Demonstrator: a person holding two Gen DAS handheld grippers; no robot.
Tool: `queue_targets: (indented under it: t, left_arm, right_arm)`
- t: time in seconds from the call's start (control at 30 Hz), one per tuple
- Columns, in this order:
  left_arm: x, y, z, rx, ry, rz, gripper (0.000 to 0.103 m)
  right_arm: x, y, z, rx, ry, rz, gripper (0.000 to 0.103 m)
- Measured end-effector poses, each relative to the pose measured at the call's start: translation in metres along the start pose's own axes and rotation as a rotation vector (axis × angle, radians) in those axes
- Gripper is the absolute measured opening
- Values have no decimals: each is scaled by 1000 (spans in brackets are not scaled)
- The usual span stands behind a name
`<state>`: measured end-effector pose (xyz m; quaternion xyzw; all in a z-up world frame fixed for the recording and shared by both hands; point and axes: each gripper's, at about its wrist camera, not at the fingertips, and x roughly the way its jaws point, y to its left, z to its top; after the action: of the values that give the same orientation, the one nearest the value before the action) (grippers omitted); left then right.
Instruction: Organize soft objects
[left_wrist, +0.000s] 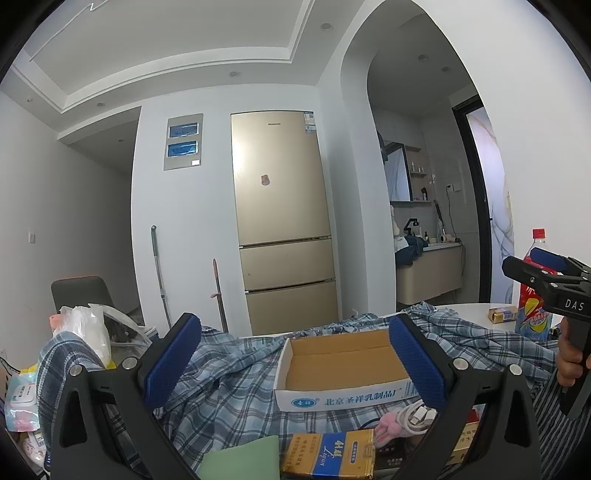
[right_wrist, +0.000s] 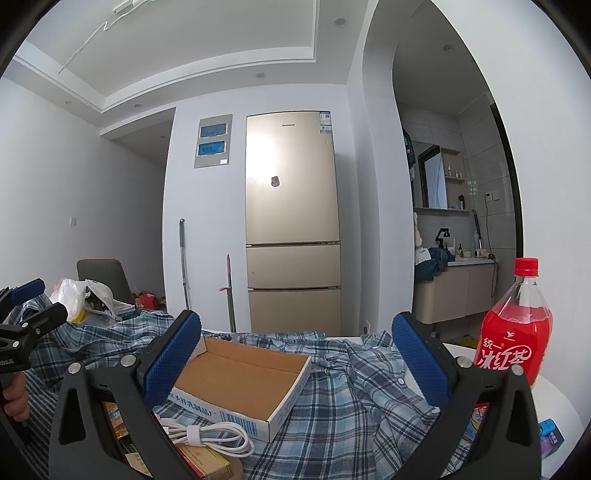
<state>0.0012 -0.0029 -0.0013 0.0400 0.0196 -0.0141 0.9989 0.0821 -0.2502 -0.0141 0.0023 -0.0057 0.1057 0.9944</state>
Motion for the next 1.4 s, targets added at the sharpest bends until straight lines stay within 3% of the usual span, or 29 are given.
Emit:
queue_targets:
  t: [1.4]
  left_arm:
    - [2, -1, 1, -2, 7, 3, 103]
  right_arm:
    - [1, 0, 0, -6, 3, -2, 103]
